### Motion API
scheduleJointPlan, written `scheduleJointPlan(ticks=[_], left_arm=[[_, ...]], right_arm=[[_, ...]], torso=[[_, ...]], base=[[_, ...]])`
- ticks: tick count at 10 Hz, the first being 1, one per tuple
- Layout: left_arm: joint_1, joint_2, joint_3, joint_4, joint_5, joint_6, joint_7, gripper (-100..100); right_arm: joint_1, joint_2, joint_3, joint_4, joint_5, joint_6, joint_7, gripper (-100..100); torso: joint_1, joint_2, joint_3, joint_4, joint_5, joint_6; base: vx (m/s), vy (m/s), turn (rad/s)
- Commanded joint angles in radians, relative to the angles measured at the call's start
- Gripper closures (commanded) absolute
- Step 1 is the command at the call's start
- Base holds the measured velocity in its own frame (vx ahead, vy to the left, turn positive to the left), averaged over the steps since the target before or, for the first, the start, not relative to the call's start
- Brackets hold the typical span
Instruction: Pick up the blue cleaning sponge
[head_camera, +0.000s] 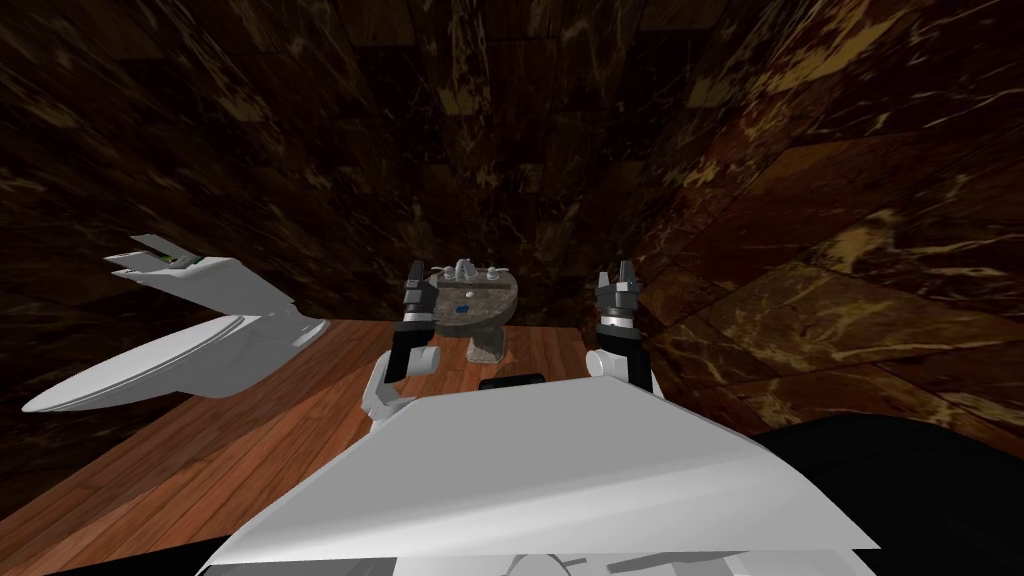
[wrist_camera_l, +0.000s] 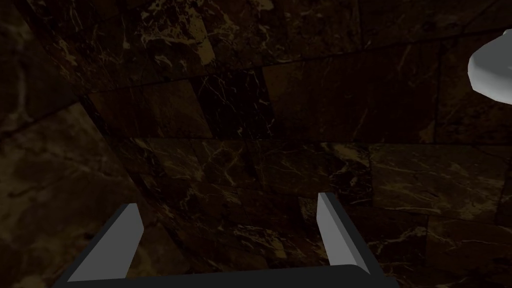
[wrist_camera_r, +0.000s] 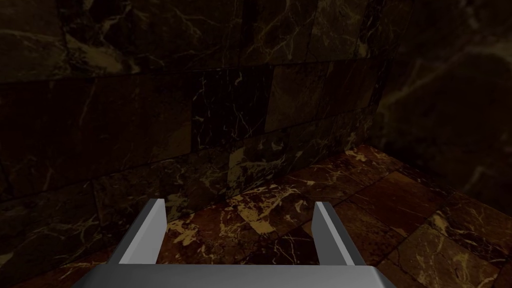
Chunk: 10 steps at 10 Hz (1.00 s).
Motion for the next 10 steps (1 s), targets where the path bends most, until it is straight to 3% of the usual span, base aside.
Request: scheduleJointPlan(ticks=[1,2,4,7,9,10], left_arm=[[-0.004,0.004,0.002,0.001,0.002,0.028,0.001,-100],[-0.041,0.01,0.003,0.042,0.004,0.067,-0.004,-100],[-0.041,0.01,0.003,0.042,0.004,0.093,-0.004,-100],[-0.121,0.02,0.005,0.128,0.01,0.187,-0.013,-100],[-0.121,0.02,0.005,0.128,0.01,0.232,-0.013,-100],[-0.162,0.023,0.006,0.174,0.014,0.265,-0.018,-100]], right_arm=[[0.0,0.0,0.0,0.0,0.0,0.0,0.0,0],[0.0,0.0,0.0,0.0,0.0,0.0,0.0,0],[0.0,0.0,0.0,0.0,0.0,0.0,0.0,0],[0.0,0.0,0.0,0.0,0.0,0.0,0.0,0],[0.0,0.0,0.0,0.0,0.0,0.0,0.0,0],[0.0,0.0,0.0,0.0,0.0,0.0,0.0,0]], torso=[[0.0,0.0,0.0,0.0,0.0,0.0],[0.002,0.0,0.0,0.0,0.0,0.0],[0.002,0.0,0.0,0.0,0.0,0.0],[0.001,0.0,0.0,0.0,0.0,0.0],[0.0,0.0,0.0,0.0,0.0,0.0],[0.002,0.0,0.0,0.0,0.0,0.0]], base=[[0.002,-0.026,0.005],[-0.006,-0.041,-0.015],[-0.001,-0.034,-0.002],[-0.005,-0.061,-0.006],[-0.001,-0.046,0.0],[0.0,-0.042,-0.003]])
